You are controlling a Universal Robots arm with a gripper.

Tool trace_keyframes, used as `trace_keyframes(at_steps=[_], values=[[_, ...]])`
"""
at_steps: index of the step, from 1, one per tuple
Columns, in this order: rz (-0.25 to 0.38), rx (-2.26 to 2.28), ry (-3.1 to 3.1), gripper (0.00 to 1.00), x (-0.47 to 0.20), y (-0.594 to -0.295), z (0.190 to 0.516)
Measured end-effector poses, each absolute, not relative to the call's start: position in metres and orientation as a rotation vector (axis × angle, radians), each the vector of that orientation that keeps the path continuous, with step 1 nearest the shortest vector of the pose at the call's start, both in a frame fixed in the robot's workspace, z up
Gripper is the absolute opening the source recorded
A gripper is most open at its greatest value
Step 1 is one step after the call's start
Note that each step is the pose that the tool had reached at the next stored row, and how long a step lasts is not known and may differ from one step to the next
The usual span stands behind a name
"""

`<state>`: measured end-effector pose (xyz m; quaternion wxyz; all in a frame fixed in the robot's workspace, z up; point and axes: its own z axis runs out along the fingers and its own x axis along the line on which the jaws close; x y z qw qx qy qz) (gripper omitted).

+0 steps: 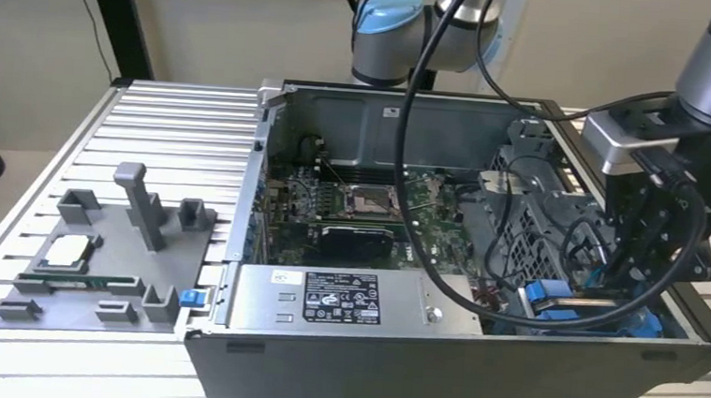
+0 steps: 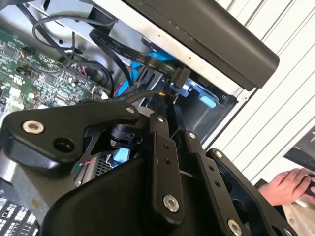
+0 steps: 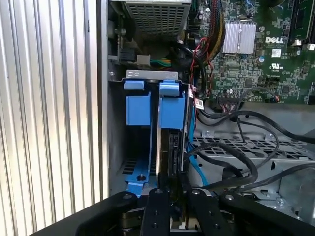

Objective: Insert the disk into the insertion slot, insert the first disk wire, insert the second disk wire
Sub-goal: 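Insert the first disk wire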

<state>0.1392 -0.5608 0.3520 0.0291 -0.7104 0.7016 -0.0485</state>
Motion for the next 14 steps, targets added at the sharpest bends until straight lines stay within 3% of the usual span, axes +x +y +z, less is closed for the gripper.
trace_keyframes(at_steps=[14], values=[[-0.185,-2.183,2.146,0.00,0.1320,-0.5587,0.3487]])
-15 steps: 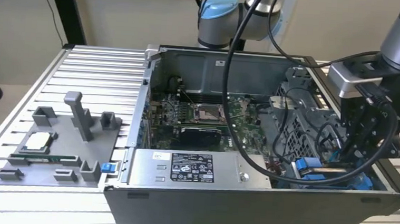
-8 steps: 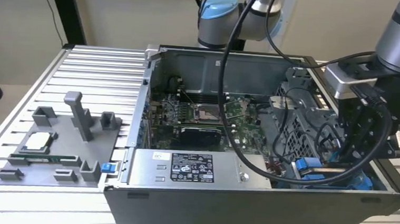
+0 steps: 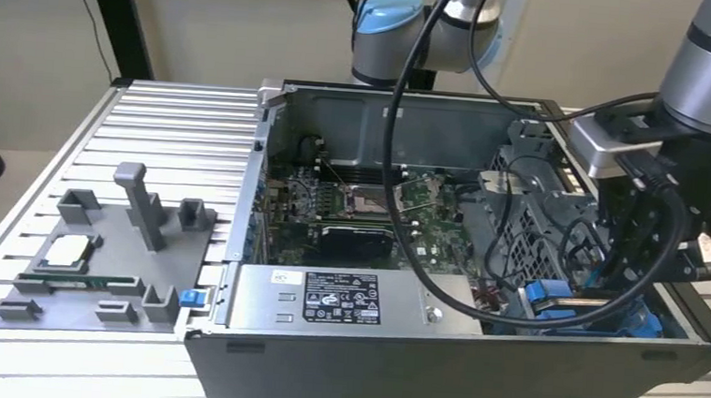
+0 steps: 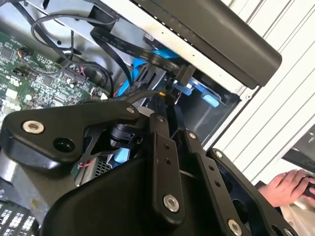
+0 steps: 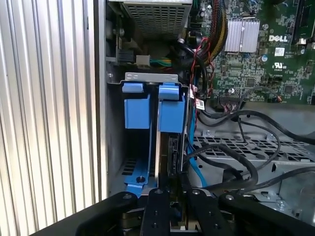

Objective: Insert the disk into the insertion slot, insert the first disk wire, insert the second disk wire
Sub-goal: 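Insert the first disk wire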

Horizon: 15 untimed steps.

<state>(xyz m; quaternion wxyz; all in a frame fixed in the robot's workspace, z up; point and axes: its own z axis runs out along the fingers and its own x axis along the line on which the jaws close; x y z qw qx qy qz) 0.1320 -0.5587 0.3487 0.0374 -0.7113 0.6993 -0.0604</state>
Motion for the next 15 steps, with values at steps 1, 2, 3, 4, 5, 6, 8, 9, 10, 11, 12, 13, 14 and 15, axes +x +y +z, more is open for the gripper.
trace_keyframes(at_steps=[1,2,3,4,5,6,8,9,10,11,12,13,14,15], values=[[-0.186,-2.182,2.146,0.00,0.1319,-0.5586,0.3483],[-0.187,-2.182,2.145,0.00,0.1319,-0.5586,0.3480],[-0.188,-2.182,2.145,0.00,0.1319,-0.5585,0.3478],[-0.189,-2.181,2.144,0.00,0.1319,-0.5584,0.3475],[-0.189,-2.181,2.144,0.00,0.1318,-0.5582,0.3472],[-0.189,-2.181,2.143,0.00,0.1318,-0.5579,0.3471],[-0.190,-2.180,2.143,0.00,0.1316,-0.5573,0.3470],[-0.190,-2.180,2.143,0.00,0.1313,-0.5572,0.3469],[-0.190,-2.180,2.143,0.00,0.1310,-0.5572,0.3469],[-0.191,-2.180,2.143,0.00,0.1307,-0.5572,0.3468],[-0.191,-2.180,2.143,0.00,0.1303,-0.5571,0.3466],[-0.191,-2.180,2.143,0.00,0.1299,-0.5571,0.3465],[-0.191,-2.180,2.143,0.00,0.1296,-0.5570,0.3463],[-0.191,-2.180,2.142,0.00,0.1294,-0.5569,0.3461]])
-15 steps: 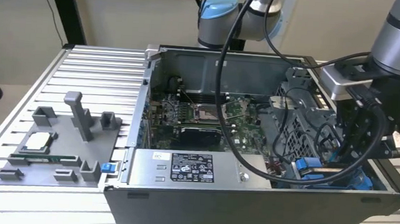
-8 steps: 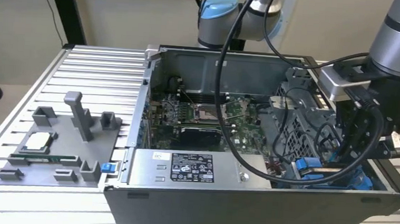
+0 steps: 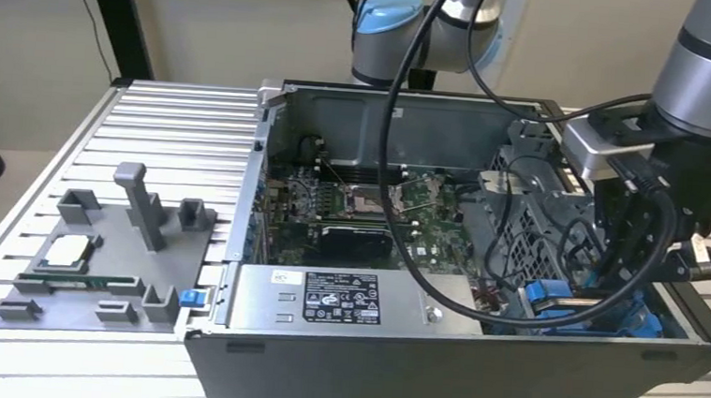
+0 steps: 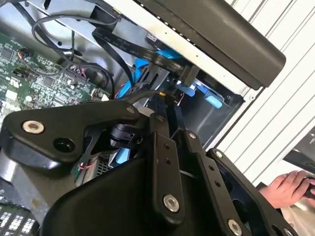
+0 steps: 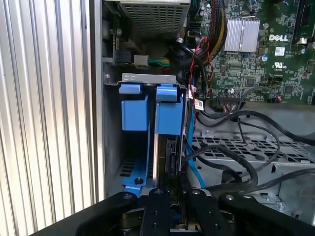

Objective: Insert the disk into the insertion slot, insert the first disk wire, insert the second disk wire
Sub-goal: 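Insert the first disk wire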

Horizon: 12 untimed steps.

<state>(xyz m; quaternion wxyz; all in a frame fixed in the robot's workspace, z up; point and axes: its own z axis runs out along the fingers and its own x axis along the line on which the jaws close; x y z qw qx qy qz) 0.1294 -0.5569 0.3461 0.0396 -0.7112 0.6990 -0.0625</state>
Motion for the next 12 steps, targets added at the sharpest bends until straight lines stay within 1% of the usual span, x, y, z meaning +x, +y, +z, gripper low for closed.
trace_keyframes(at_steps=[12], values=[[-0.193,-2.179,2.142,0.00,0.1293,-0.5566,0.3448]])
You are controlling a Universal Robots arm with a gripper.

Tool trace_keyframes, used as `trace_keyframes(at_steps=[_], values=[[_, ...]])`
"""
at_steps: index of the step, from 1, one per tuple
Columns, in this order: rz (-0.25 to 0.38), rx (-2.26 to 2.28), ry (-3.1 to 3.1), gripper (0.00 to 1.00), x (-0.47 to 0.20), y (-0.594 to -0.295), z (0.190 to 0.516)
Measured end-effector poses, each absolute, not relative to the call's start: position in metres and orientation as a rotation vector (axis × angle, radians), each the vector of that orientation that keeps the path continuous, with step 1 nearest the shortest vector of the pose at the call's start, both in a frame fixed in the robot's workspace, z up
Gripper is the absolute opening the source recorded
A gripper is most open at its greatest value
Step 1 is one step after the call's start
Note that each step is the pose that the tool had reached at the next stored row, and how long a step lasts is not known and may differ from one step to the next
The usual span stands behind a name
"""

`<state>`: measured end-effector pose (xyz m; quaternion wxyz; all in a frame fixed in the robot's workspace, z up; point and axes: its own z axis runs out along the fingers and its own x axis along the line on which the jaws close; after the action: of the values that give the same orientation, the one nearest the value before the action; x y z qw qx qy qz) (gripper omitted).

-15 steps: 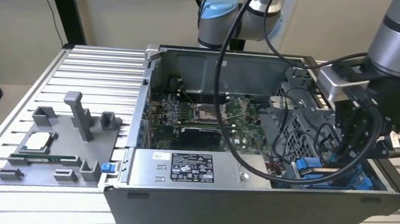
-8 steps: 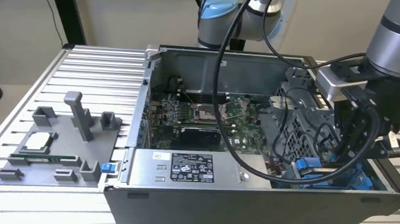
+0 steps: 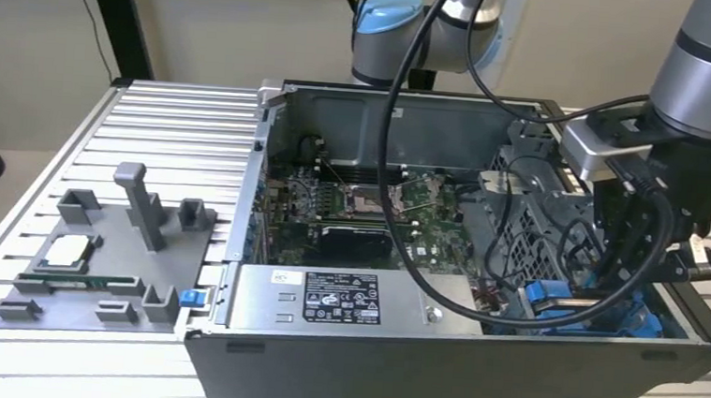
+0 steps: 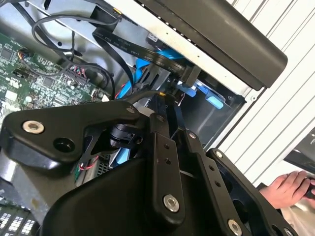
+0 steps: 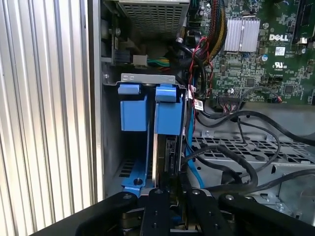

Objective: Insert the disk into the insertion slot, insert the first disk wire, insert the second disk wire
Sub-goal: 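Insert the first disk wire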

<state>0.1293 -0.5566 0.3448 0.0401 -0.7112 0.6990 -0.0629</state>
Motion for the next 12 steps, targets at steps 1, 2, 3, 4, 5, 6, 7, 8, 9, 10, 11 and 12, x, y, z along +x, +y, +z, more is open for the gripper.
trace_keyframes(at_steps=[1,2,3,4,5,6,7,8,9,10,11,12], values=[[-0.193,-2.179,2.142,0.00,0.1293,-0.5569,0.3447],[-0.193,-2.179,2.142,0.00,0.1293,-0.5572,0.3448],[-0.193,-2.179,2.142,0.00,0.1293,-0.5572,0.3447],[-0.193,-2.179,2.142,0.00,0.1293,-0.5573,0.3446],[-0.193,-2.179,2.142,0.00,0.1293,-0.5574,0.3443],[-0.193,-2.179,2.142,0.00,0.1293,-0.5574,0.3439],[-0.193,-2.179,2.142,0.00,0.1293,-0.5574,0.3434],[-0.193,-2.179,2.142,0.00,0.1293,-0.5574,0.3430],[-0.193,-2.179,2.142,0.00,0.1293,-0.5574,0.3429],[-0.193,-2.179,2.142,0.00,0.1293,-0.5575,0.3428],[-0.193,-2.179,2.142,0.00,0.1293,-0.5577,0.3426],[-0.193,-2.179,2.142,0.00,0.1293,-0.5580,0.3425]])
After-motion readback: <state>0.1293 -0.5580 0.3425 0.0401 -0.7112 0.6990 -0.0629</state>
